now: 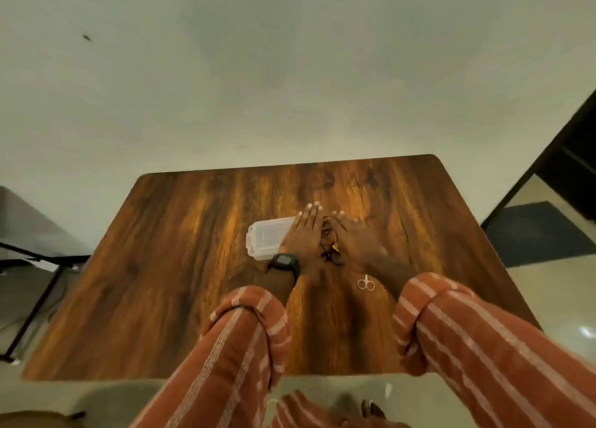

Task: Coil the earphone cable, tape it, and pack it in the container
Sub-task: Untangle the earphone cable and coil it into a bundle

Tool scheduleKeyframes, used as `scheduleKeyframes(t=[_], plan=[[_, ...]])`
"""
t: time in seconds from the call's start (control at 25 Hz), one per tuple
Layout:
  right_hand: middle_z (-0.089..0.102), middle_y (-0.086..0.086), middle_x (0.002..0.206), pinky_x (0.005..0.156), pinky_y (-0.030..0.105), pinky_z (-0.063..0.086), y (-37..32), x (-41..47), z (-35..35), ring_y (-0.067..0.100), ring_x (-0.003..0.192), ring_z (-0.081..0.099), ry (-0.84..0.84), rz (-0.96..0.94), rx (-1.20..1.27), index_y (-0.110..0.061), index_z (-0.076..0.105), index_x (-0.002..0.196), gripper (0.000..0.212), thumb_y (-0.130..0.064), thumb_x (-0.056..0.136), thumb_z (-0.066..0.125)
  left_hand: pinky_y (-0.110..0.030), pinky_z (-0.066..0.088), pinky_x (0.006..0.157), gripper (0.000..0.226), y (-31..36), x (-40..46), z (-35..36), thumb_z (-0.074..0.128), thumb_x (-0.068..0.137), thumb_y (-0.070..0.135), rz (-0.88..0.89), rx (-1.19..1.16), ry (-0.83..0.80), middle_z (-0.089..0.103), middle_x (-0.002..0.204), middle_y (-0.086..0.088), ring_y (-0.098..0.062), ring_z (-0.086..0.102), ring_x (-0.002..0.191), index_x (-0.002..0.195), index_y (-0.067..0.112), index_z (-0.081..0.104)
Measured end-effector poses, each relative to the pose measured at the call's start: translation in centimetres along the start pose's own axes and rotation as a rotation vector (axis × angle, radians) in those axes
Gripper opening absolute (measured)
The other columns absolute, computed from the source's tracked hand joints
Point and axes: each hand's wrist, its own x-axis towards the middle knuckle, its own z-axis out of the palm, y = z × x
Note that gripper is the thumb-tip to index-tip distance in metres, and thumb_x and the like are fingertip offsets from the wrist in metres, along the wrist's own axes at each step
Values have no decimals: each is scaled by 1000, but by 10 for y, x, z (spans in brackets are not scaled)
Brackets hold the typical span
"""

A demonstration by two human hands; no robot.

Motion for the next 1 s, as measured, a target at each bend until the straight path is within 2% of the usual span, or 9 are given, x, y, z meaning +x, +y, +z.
scheduleKeyframes(t=[0.08, 0.16, 0.24, 0.28, 0.48, 0.72, 0.8, 0.88, 1.0], plan=[[33, 9, 158, 117, 42, 29, -3, -10, 16, 28, 146, 30, -55, 1, 99, -12, 30, 151, 60, -19, 95, 51, -33, -1, 116, 71, 1, -10, 21, 42, 98, 32, -13, -72, -138, 7, 162, -11, -25, 5, 149, 152, 7, 5], [42, 7, 152, 113, 40, 33, -5, -18, 33, 26, 139, 40, -101, 41, 207, -14, 37, 148, 53, -17, 97, 49, -38, 21, 117, 62, -1, -17, 42, 51, 95, 22, -59, -147, -230, 31, 155, -10, -28, 28, 143, 149, 11, 23], [55, 5, 140, 104, 38, 42, 3, -5, 42, 25, 126, 51, -86, 120, 276, -18, 50, 138, 44, -15, 94, 51, -45, 49, 100, 44, -8, -8, 56, 55, 90, 17, -130, -247, -246, 59, 131, -8, -30, 57, 118, 132, 20, 45], [61, 4, 131, 99, 36, 45, 6, 1, 45, 24, 118, 55, -77, 153, 294, -18, 57, 130, 37, -13, 94, 52, -45, 54, 92, 37, -11, -2, 61, 54, 89, 17, -132, -253, -250, 64, 121, -5, -29, 62, 108, 125, 23, 50], [64, 6, 115, 85, 34, 50, 22, 13, 77, 24, 104, 60, -164, 285, 372, -14, 65, 112, 25, -8, 92, 50, -43, 48, 96, 46, -28, 4, 106, 51, 92, 21, -75, -151, -245, 55, 136, -4, -29, 55, 117, 138, 22, 44], [47, 3, 143, 103, 43, 46, 27, 21, 103, 26, 130, 45, -270, 308, 311, -24, 45, 142, 58, -12, 87, 56, -44, 36, 108, 49, -21, -3, 126, 45, 96, 18, -122, -63, -286, 44, 143, -13, -32, 40, 130, 143, 11, 36], [44, 4, 144, 101, 43, 48, 24, 21, 104, 26, 131, 44, -260, 315, 269, -30, 43, 143, 60, -16, 87, 59, -44, 32, 110, 49, -11, -11, 120, 41, 95, 18, -83, -76, -221, 46, 141, -14, -32, 41, 129, 142, 9, 36], [51, 4, 128, 89, 38, 51, 24, 23, 95, 25, 117, 50, -174, 261, 247, -29, 60, 128, 41, -22, 88, 60, -39, 39, 101, 37, -6, -9, 99, 42, 94, 15, -53, -233, -151, 56, 128, -11, -28, 51, 116, 130, 12, 48], [59, -4, 106, 78, 33, 45, 25, 32, 49, 15, 98, 54, -50, 150, 311, -28, 73, 102, 17, -32, 89, 61, -37, 53, 81, 14, -14, 14, 35, 48, 96, 12, -215, -699, -113, 66, 98, 0, -14, 62, 86, 105, 20, 56]])
